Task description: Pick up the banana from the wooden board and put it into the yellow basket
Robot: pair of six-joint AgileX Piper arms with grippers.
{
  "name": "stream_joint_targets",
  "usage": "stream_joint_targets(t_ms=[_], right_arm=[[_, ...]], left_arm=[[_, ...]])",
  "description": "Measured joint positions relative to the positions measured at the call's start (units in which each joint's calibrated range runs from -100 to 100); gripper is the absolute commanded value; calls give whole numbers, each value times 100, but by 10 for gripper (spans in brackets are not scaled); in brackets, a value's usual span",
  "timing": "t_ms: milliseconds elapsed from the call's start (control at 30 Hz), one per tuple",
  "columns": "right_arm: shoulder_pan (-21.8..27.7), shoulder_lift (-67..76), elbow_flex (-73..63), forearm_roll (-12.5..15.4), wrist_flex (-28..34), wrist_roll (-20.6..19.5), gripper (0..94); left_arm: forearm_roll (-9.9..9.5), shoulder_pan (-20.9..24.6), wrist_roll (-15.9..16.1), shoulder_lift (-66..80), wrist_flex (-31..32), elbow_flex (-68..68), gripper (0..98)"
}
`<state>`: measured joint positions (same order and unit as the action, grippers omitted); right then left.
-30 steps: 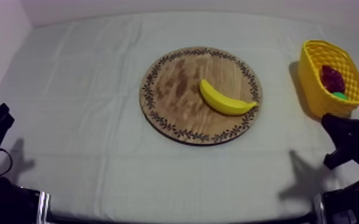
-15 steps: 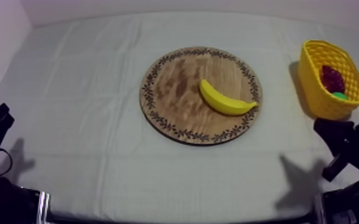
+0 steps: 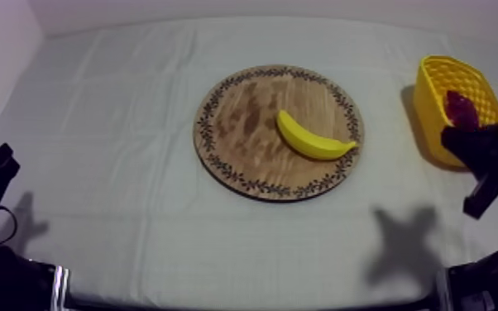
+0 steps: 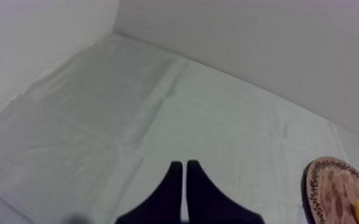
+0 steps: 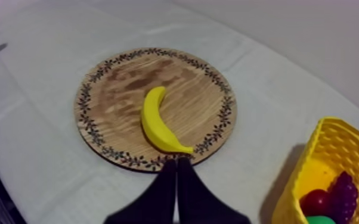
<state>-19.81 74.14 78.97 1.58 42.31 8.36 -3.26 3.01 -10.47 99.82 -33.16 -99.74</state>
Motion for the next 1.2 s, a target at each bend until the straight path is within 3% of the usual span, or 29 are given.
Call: stream_joint_targets(t_ms=[300, 733, 867, 967, 1200], right_arm=[[-98, -2127, -2610, 16, 1875, 114, 6], [-686, -4950, -5624, -430, 3996, 227, 6], [-930, -5802, -6428, -581, 4584, 313, 44], [-1002, -6341, -6882, -596, 4959, 322, 58], [-911, -7101, -7272, -702, 5112, 81, 97]], left_arm=[[0, 0, 0, 0, 0, 0, 1], [0, 0, 0, 0, 0, 0, 1], [0, 0, 0, 0, 0, 0, 1], [0, 0, 0, 0, 0, 0, 1], [0, 0, 0, 0, 0, 0, 1]])
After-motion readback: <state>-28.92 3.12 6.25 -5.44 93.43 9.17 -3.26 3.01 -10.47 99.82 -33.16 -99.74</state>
